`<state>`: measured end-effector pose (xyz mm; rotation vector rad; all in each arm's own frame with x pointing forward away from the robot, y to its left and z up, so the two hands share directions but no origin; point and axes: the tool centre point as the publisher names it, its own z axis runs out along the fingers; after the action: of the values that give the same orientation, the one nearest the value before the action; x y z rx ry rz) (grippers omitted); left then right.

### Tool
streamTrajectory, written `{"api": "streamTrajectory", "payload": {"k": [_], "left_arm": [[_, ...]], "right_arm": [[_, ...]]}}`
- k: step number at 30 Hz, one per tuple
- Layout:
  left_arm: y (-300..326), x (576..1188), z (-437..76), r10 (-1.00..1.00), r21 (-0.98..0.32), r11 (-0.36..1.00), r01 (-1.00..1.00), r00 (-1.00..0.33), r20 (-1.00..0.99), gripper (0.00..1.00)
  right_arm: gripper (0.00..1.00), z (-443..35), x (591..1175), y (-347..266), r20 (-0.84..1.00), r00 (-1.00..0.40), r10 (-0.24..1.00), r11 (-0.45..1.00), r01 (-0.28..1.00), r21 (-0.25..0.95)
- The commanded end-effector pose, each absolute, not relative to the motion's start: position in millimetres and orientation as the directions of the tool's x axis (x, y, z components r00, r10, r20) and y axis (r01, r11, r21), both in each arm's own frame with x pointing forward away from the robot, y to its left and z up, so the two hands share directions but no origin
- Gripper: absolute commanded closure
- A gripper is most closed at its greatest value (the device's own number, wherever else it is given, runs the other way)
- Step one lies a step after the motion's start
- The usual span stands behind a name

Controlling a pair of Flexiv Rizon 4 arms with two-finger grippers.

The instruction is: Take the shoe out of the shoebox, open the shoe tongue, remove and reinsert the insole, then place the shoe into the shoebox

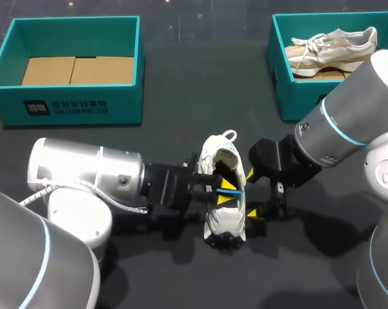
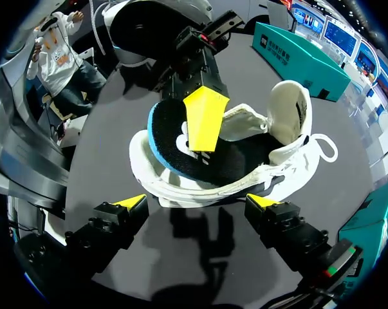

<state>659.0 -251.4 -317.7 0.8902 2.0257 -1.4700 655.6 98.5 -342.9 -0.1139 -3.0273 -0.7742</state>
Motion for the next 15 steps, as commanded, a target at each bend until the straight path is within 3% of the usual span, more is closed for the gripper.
{"api": "streamTrajectory", "payload": {"k": [1, 15], "left_arm": [[-255, 660, -321, 0.259, -0.611, 0.245, 0.752, -0.658, -0.707, 1.00], [-261, 672, -349, 0.304, -0.550, 0.329, 0.767, -0.638, -0.707, 1.00]], "right_arm": [[0.00, -343, 654, 98, 0.030, -0.997, 0.069, 0.875, 0.075, 0.479], [0.00, -343, 654, 98, 0.030, -0.997, 0.069, 0.875, 0.075, 0.479]]}}
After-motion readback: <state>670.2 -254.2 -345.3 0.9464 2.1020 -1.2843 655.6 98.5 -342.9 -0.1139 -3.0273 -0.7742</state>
